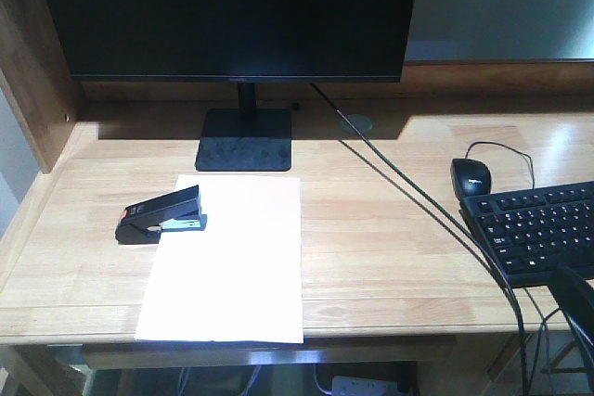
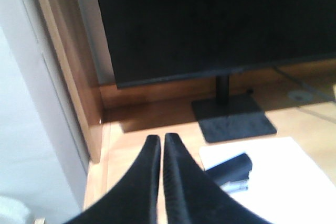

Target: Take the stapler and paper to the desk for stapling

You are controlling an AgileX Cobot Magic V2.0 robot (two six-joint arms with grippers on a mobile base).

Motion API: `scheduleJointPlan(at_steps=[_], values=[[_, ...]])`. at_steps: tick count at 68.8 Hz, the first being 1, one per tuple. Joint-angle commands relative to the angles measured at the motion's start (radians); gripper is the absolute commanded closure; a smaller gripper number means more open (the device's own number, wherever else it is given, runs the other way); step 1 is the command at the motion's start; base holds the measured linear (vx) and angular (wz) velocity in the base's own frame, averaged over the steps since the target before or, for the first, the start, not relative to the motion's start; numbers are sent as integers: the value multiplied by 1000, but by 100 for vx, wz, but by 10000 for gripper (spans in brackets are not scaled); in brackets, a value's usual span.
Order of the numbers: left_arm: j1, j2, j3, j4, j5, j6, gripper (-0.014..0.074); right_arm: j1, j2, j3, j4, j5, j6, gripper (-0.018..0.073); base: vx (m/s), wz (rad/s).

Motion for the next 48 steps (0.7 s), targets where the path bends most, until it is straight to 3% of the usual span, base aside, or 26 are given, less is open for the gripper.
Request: scheduleJointPlan(at_steps=[1,19,48], values=[[-4,-98,91,-13,-101,30,603,-1,9,-28,-24,-41,-1,-18,0,0],[-4,-268,297,-12,-108,44,603,-1,9,-28,-24,-41,-1,-18,0,0],[-4,-268,319,-12,-78,44,603,-1,9,-28,-24,-41,-1,-18,0,0]])
